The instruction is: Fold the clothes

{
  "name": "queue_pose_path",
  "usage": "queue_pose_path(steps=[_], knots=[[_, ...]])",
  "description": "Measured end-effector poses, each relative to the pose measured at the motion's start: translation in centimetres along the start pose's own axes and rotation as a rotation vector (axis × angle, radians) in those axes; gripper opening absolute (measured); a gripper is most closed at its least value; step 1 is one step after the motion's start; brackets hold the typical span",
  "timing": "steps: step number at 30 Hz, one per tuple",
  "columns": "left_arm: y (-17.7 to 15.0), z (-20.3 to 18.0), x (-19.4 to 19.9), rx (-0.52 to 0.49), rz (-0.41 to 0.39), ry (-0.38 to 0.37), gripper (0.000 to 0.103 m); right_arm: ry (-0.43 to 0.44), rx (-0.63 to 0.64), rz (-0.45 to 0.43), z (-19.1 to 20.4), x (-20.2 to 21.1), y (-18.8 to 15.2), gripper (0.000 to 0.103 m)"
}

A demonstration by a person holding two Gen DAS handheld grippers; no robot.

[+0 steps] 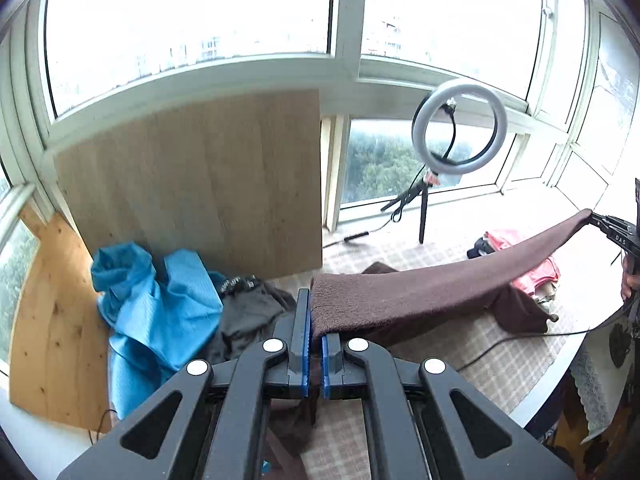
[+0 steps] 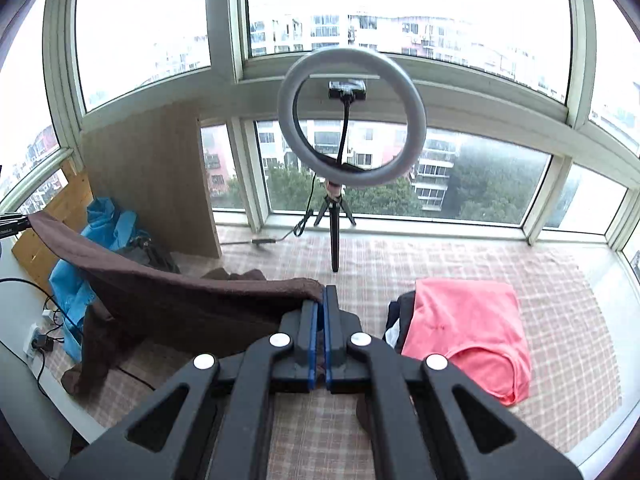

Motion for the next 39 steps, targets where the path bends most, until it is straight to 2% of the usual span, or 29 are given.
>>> queue_pose_path(steps=[3, 4, 5, 7, 10, 13, 16, 19, 21, 26, 29, 33, 36, 39], knots=[[-1.9, -1.3, 4.1, -0.078, 0.000, 0.010, 0.004, 0.005, 0.060, -0.059, 0.2, 5.4, 1.5, 0.002], [-3.4, -2.0, 4.3, -0.100, 0.025, 0.004, 0.004, 0.009, 0.073, -0.063, 0.3, 6.7, 1.2, 0.002], [-5.2, -2.5, 4.0, -0.112, 0.060, 0.003, 0.004, 0.019, 0.075, -0.037, 0.4, 6.8, -0.7, 0.002], [-10.8, -3.6, 2.2, -0.129, 0.169, -0.010, 0.004, 0.045, 0.068, 0.037, 0.6, 6.3, -5.8, 0.002], [-21.4, -5.5, -2.6, -0.129, 0.387, -0.063, 0.003, 0.074, 0.028, 0.187, 1.2, 3.4, -16.6, 0.002], [-31.5, -6.8, -7.7, -0.108, 0.583, -0.115, 0.003, 0.118, -0.080, 0.356, 1.3, -0.6, -27.5, 0.002], [-38.7, -7.7, -11.0, -0.068, 0.703, -0.151, 0.003, 0.115, -0.164, 0.473, 0.9, -3.2, -36.0, 0.002], [-42.6, -8.4, -12.3, -0.040, 0.755, -0.183, 0.003, 0.093, -0.194, 0.533, 0.9, -4.2, -40.4, 0.002], [-43.6, -8.8, -12.3, -0.032, 0.759, -0.202, 0.003, 0.084, -0.214, 0.548, 0.7, -4.4, -41.8, 0.002], [-43.8, -8.8, -12.0, -0.050, 0.744, -0.211, 0.004, 0.047, -0.152, 0.549, 1.1, -3.9, -41.8, 0.002], [-43.9, -8.9, -11.6, -0.066, 0.751, -0.216, 0.010, 0.032, -0.103, 0.595, 1.4, -4.4, -42.4, 0.003], [-43.8, -7.2, -9.1, -0.086, 0.762, -0.221, 0.010, 0.016, -0.076, 0.666, 0.6, -2.6, -42.5, 0.005], [-41.5, -3.5, -7.4, -0.053, 0.711, -0.157, 0.010, 0.037, -0.130, 0.620, -0.8, 0.3, -40.0, 0.006], [-36.2, 0.6, -6.9, -0.018, 0.574, -0.066, 0.014, 0.060, -0.190, 0.494, -1.9, 1.7, -34.3, 0.007]])
Point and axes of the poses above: each gripper's, at about its wrist camera, not at the fingertips, and x roughly against the way its jaws point, z to its left, y to its top, the point moved 4 cm from there along -x, roughly the way its jaws point
